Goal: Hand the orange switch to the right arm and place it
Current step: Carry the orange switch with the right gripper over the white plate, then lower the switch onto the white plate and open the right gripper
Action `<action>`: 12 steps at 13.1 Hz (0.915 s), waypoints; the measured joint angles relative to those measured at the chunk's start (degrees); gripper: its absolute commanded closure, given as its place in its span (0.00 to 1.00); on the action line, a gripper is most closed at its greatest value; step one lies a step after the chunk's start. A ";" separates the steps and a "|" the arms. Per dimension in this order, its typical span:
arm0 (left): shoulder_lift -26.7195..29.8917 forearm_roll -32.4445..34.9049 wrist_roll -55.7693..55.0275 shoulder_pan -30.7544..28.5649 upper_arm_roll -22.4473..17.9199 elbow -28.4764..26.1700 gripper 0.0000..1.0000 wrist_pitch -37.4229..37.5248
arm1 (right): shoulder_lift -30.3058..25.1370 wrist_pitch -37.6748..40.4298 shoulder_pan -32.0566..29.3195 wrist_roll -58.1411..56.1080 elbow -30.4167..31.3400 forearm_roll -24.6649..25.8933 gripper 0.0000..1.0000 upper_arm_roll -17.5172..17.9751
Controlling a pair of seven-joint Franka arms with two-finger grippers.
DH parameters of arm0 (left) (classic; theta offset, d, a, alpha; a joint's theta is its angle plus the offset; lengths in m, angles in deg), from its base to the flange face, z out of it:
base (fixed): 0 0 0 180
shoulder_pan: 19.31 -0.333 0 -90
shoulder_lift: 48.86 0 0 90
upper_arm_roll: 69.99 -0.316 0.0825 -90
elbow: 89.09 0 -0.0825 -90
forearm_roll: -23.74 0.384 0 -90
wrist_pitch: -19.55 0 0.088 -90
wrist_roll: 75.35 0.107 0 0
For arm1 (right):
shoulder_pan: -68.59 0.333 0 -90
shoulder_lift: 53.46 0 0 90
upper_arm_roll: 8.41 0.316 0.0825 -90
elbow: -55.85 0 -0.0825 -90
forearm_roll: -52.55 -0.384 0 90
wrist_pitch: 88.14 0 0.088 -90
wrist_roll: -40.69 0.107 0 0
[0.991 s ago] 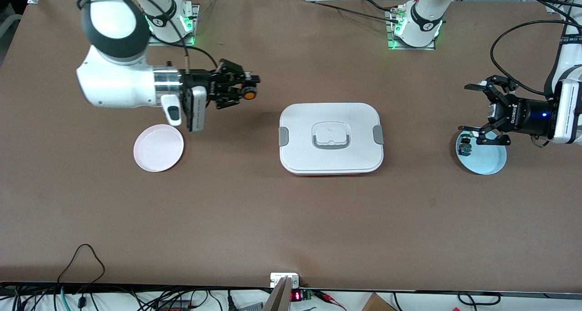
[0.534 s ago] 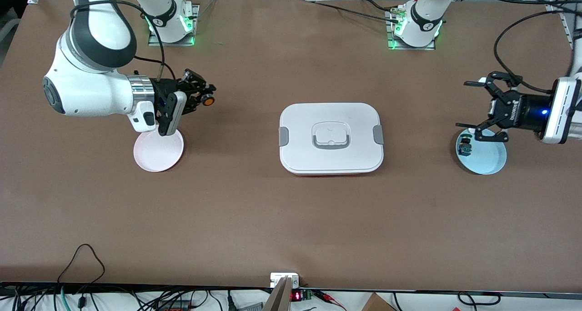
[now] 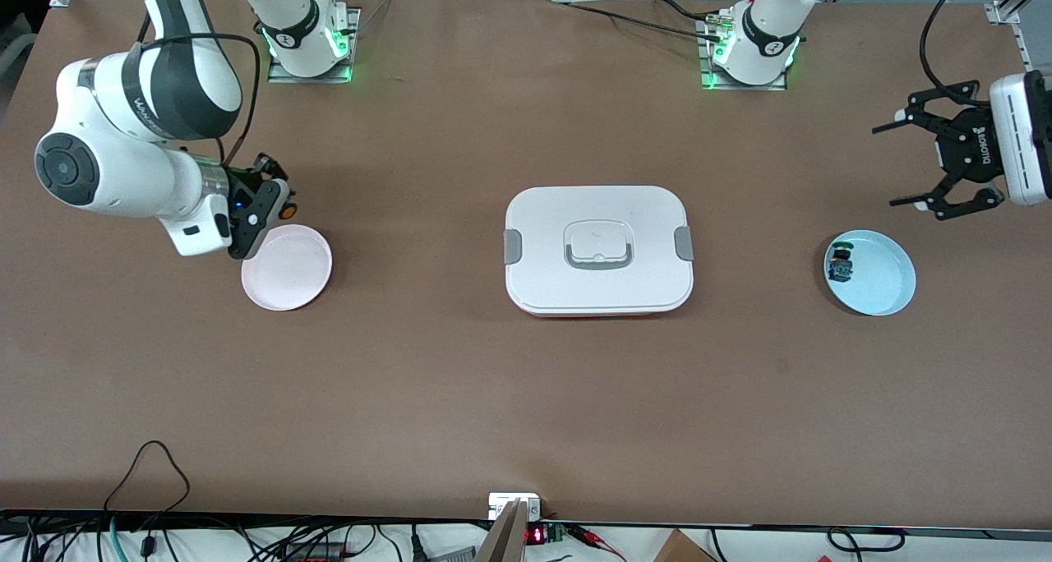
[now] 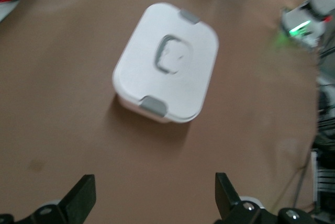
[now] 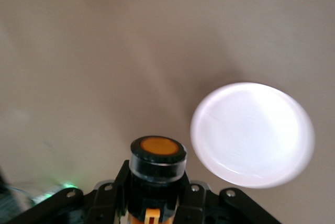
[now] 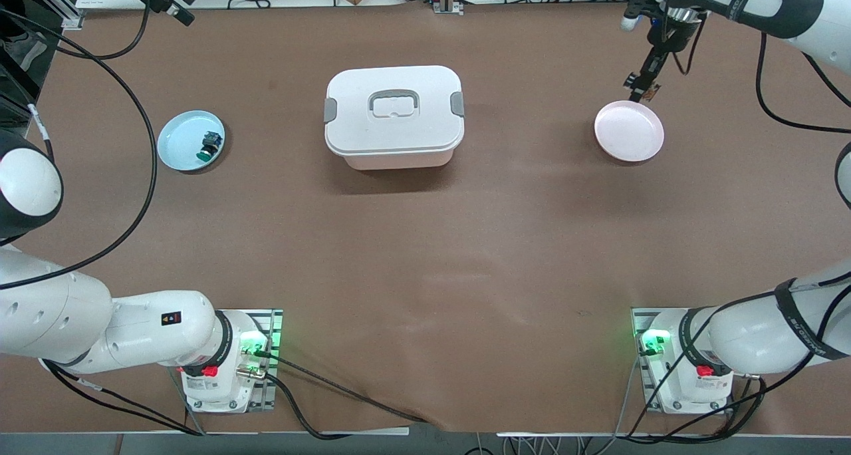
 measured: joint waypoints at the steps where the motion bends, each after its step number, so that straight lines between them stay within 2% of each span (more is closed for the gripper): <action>1: 0.05 3.91 -0.98 1.71 -0.50 -0.12 0.00 -3.17 | 0.14 -2.72 -0.33 -1.12 1.01 2.54 1.00 -0.01; 3: -0.02 8.23 -2.03 3.67 -0.87 -1.71 0.00 -11.58 | 0.59 -8.55 -0.64 -4.02 3.75 4.69 1.00 0.00; 7: 0.37 9.82 -1.99 4.01 -1.94 -2.97 0.00 -26.40 | 0.96 -20.04 -0.78 -12.26 11.08 6.77 1.00 0.01; 10: 1.15 12.01 -6.44 4.34 -1.93 -2.85 0.00 -27.84 | 1.80 -25.94 -1.14 -19.67 13.87 7.17 1.00 0.02; 12: 1.50 13.46 -17.43 4.87 -1.78 -2.28 0.00 -24.81 | 2.96 -29.33 -1.73 -23.30 14.74 7.18 1.00 0.01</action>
